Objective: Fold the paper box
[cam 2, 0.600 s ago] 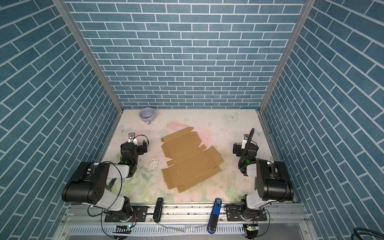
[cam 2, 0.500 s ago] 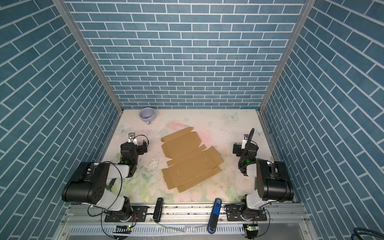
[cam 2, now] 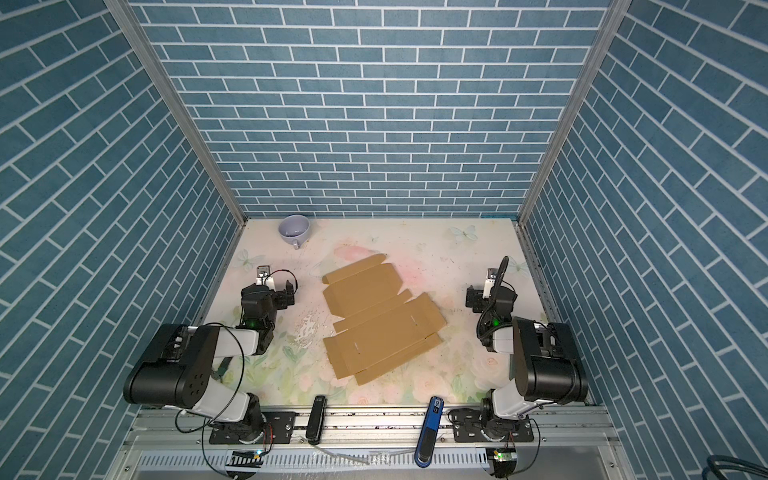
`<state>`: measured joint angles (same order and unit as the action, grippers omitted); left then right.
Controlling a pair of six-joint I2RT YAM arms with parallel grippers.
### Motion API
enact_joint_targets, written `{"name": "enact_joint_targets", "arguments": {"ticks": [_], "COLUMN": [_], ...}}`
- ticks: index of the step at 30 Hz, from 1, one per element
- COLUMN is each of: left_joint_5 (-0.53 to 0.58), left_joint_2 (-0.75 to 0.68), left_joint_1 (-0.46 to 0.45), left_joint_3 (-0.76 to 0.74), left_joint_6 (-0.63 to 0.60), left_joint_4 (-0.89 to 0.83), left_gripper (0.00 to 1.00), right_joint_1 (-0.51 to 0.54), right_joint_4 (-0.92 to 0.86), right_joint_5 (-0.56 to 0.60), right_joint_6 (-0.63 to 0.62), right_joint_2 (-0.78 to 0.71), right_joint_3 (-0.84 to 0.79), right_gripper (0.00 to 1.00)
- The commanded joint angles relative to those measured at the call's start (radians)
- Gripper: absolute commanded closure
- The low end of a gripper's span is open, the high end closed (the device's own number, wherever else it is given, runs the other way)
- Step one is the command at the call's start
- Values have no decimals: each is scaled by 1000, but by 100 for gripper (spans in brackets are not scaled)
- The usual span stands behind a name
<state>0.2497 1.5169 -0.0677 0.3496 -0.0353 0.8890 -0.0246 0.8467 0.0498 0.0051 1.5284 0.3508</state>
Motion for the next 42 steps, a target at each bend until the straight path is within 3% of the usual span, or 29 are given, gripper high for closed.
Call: {"name": "enact_joint_targets", "arguments": {"ticks": [1,25,27,30,33,37,42], "left_joint_5": [2,-3,28,49,152,-53,-144], "left_joint_2": [11,-34,-87,-185,-265,-296,-325], "left_joint_1": [6,8,8,8,17,54,43], "left_joint_3": [17,24,63,161,273,370,428], "left_joint_6": [-6,-7,5,34,266,331,385], "left_joint_4": [12,-37,-151,-404,-686,-851,-976], "left_gripper": [0,0,1,0,0,1,0], "right_joint_1": [-5,-5,-5,-5,-5,-5,18], "right_joint_4": [28,11,-152,-533,-868,-1102,-1319], "right_joint_5": [16,-3,0,81,193,89,9], "right_joint_6": [42,35,36,94,263,345,452], "right_joint_2": [13,-9,-84,-192,-257,-323,-390], "right_joint_3": [37,41,88,253,409,498,542], "right_gripper": [1,1,1,1,1,1,1]}}
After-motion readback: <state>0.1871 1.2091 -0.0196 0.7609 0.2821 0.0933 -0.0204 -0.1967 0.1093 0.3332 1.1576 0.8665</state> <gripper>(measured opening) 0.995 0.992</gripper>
